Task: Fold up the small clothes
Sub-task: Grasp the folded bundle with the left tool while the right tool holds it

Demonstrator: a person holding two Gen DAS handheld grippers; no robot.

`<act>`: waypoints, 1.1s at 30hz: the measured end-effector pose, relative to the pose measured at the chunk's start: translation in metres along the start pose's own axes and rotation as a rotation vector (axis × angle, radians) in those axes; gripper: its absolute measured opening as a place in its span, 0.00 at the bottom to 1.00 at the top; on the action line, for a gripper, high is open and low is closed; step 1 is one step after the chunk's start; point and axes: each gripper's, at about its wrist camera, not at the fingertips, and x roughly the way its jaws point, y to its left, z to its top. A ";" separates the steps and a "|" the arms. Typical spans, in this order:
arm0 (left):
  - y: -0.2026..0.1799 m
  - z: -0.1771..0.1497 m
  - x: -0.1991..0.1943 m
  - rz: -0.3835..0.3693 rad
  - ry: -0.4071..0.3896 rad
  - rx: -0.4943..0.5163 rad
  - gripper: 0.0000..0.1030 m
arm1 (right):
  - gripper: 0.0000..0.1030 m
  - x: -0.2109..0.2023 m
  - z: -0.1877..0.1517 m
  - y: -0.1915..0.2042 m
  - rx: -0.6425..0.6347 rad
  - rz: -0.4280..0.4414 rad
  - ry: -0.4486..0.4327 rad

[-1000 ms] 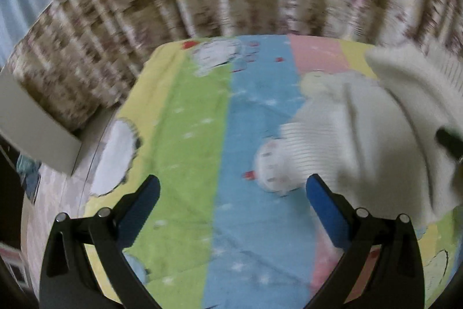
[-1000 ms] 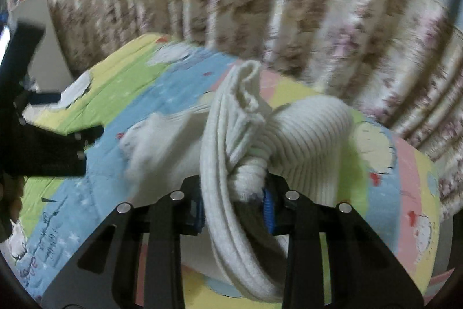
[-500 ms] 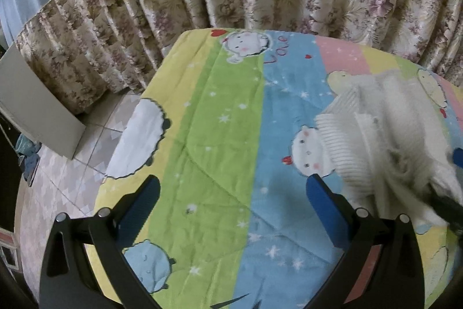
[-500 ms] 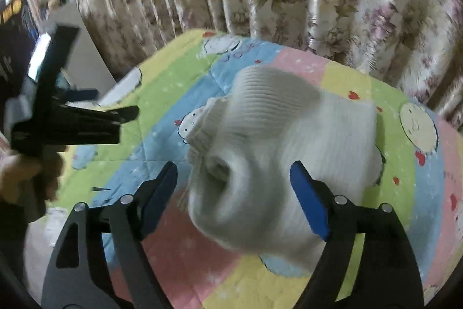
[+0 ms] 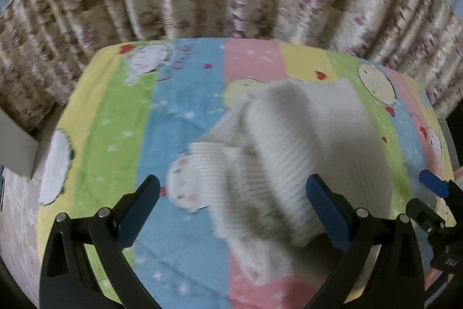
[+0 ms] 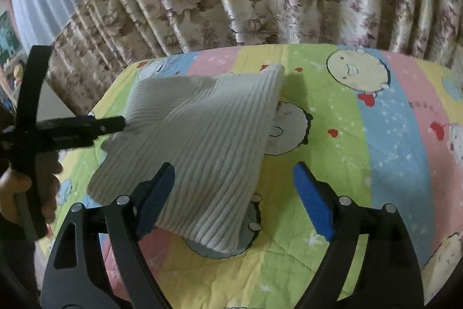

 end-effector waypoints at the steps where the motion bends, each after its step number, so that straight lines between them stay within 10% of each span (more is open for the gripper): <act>1: -0.007 0.002 0.008 -0.001 0.013 0.014 0.99 | 0.76 0.003 0.000 -0.003 0.007 0.008 0.006; 5: -0.023 0.001 0.025 -0.015 0.031 0.056 0.96 | 0.69 0.013 0.000 -0.010 0.010 0.008 0.016; 7: -0.027 -0.002 0.034 -0.049 0.046 0.074 0.69 | 0.68 0.019 -0.001 -0.014 0.019 0.013 0.027; 13: -0.026 -0.005 0.025 -0.081 0.019 0.155 0.31 | 0.66 0.023 0.003 -0.004 -0.077 -0.036 0.058; 33: 0.035 -0.040 0.009 -0.072 -0.005 0.143 0.37 | 0.44 0.054 -0.011 0.069 -0.437 -0.113 0.195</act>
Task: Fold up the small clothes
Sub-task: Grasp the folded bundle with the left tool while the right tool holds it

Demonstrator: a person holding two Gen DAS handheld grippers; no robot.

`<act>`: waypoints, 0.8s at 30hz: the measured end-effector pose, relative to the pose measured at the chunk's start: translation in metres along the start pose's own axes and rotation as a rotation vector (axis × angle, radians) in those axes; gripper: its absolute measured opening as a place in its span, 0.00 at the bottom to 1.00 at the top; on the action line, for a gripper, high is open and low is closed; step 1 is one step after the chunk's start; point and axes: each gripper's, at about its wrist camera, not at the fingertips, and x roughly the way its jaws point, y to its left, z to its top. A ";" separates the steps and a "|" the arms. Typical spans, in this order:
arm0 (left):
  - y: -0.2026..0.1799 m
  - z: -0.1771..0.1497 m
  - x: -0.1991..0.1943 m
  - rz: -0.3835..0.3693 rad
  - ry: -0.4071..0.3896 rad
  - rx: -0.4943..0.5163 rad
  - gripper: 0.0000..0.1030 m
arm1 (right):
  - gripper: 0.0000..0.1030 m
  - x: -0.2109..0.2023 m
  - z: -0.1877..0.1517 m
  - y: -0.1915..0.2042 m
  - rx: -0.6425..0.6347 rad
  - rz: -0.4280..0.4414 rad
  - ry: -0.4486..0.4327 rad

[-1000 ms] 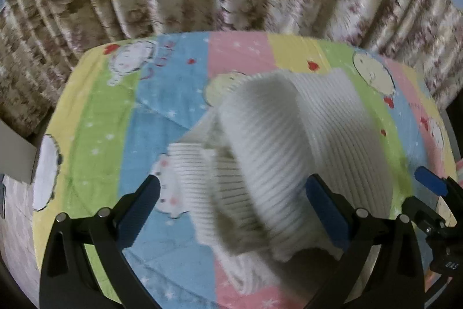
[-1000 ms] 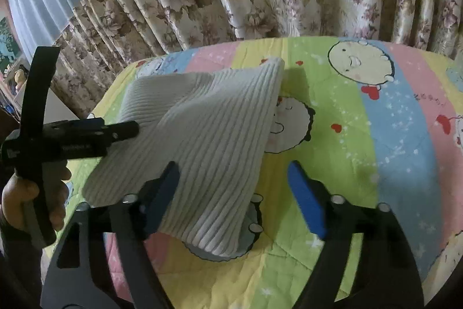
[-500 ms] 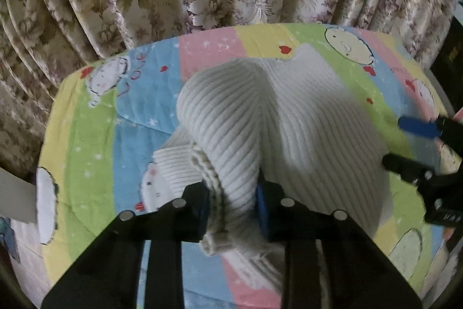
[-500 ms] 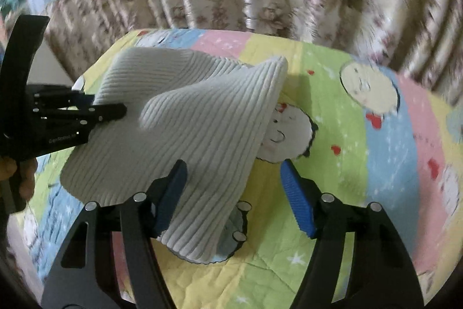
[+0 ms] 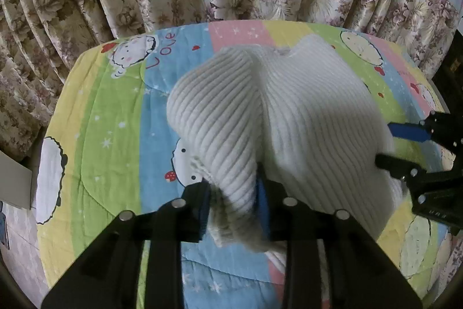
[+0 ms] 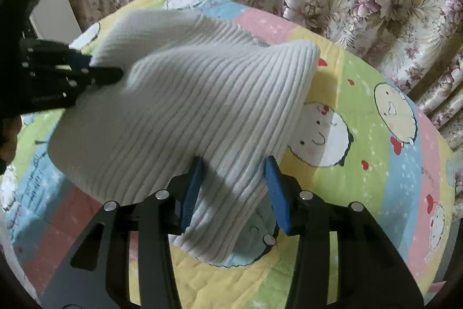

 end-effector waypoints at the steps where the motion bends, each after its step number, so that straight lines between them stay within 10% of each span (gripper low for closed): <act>1: 0.001 0.000 -0.001 0.012 -0.008 -0.005 0.45 | 0.45 -0.001 -0.004 0.001 -0.004 -0.010 -0.006; 10: -0.010 0.000 -0.043 0.001 -0.091 0.007 0.80 | 0.69 -0.030 -0.015 -0.016 0.132 0.056 -0.155; 17: -0.046 -0.039 -0.043 0.091 -0.065 0.154 0.83 | 0.70 -0.018 -0.034 -0.015 0.158 0.035 -0.111; 24: -0.014 -0.052 0.001 0.059 0.051 -0.021 0.89 | 0.72 0.000 -0.042 -0.019 0.180 0.033 -0.078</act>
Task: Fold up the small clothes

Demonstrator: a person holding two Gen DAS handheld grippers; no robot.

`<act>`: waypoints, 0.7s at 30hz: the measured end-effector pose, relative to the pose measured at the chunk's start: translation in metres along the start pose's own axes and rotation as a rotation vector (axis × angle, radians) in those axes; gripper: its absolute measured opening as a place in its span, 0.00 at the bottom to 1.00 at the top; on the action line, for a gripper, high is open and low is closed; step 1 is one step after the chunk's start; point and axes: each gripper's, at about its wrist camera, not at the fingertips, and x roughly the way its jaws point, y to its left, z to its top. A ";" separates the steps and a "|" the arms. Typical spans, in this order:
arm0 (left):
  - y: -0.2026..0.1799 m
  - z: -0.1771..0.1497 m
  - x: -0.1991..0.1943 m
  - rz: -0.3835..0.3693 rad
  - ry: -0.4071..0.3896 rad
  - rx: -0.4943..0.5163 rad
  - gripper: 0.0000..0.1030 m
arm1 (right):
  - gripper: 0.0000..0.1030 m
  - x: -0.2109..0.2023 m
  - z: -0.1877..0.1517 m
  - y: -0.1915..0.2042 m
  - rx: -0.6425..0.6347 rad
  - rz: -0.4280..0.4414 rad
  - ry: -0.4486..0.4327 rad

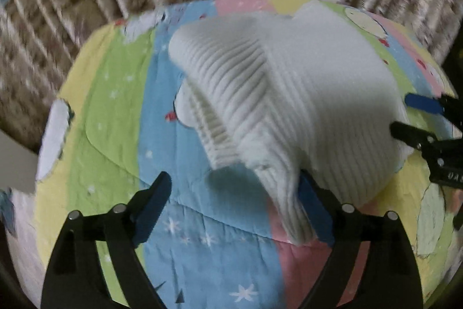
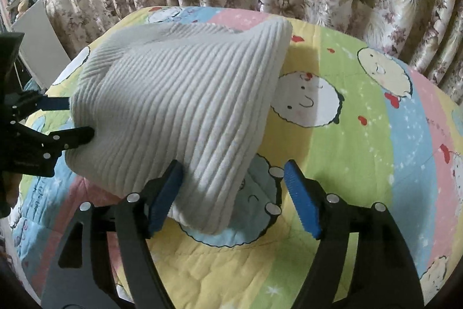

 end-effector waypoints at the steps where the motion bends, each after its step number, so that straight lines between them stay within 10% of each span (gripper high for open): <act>1: 0.002 0.000 0.001 0.001 0.000 -0.012 0.90 | 0.73 0.001 0.000 -0.002 0.007 0.004 0.003; 12: -0.003 0.004 -0.038 0.032 -0.044 -0.072 0.92 | 0.82 -0.039 0.016 0.004 -0.015 0.015 -0.069; 21: 0.022 0.012 -0.046 -0.098 -0.088 -0.250 0.97 | 0.93 -0.054 0.033 -0.002 0.008 -0.016 -0.138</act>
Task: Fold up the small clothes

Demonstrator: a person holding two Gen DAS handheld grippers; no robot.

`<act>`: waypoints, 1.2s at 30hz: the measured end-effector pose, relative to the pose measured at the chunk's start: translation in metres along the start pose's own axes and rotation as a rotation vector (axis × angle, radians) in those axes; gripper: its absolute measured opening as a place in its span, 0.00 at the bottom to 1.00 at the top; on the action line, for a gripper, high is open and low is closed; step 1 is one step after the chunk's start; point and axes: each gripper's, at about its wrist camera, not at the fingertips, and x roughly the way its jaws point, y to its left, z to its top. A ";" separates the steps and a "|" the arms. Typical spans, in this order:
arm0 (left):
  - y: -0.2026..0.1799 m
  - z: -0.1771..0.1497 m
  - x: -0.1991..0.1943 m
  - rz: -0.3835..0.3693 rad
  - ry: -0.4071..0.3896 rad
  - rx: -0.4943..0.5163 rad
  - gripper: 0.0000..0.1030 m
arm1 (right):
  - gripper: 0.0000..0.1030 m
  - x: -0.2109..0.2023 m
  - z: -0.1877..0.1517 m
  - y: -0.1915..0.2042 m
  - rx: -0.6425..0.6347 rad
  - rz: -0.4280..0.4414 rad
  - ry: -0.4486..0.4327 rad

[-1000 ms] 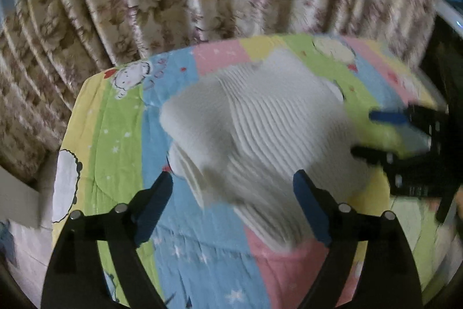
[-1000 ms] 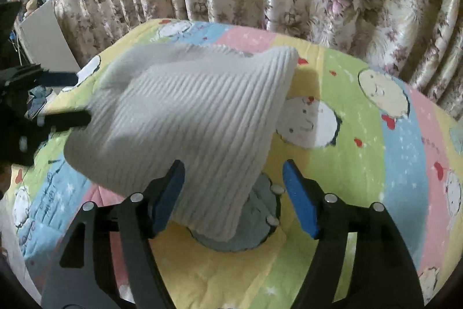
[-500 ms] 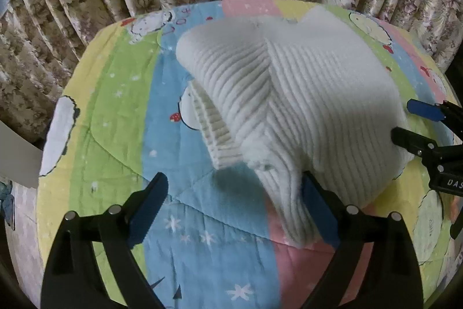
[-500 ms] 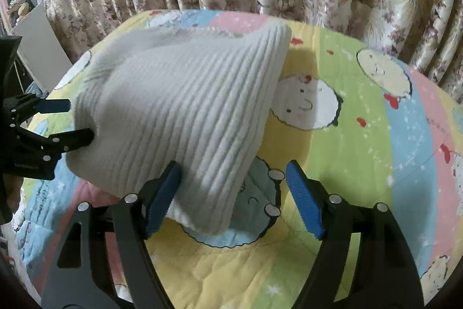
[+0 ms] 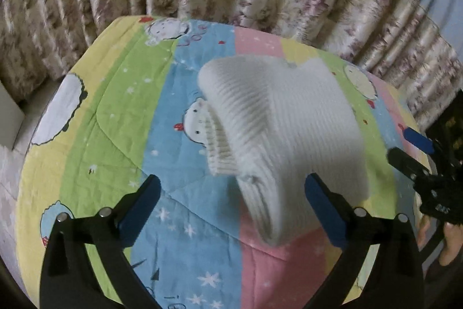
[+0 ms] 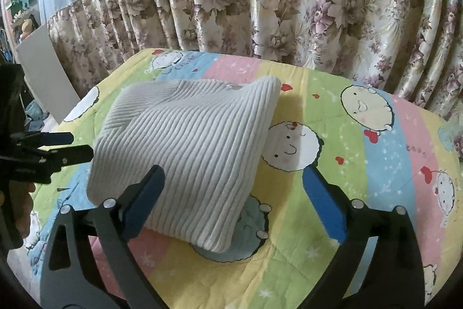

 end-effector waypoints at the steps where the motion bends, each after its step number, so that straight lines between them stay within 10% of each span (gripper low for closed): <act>1: 0.004 0.003 0.005 0.006 0.008 -0.006 0.97 | 0.93 0.002 0.001 0.001 -0.006 -0.004 0.003; 21: -0.012 0.024 0.086 -0.179 0.111 0.043 0.99 | 0.93 0.034 0.010 -0.017 0.054 0.021 0.045; 30: -0.054 0.018 0.081 -0.052 0.092 0.332 0.84 | 0.93 0.059 0.015 -0.017 0.067 0.101 0.081; 36: -0.053 0.019 0.082 -0.052 0.086 0.348 0.83 | 0.93 0.098 0.030 -0.019 0.110 0.166 0.147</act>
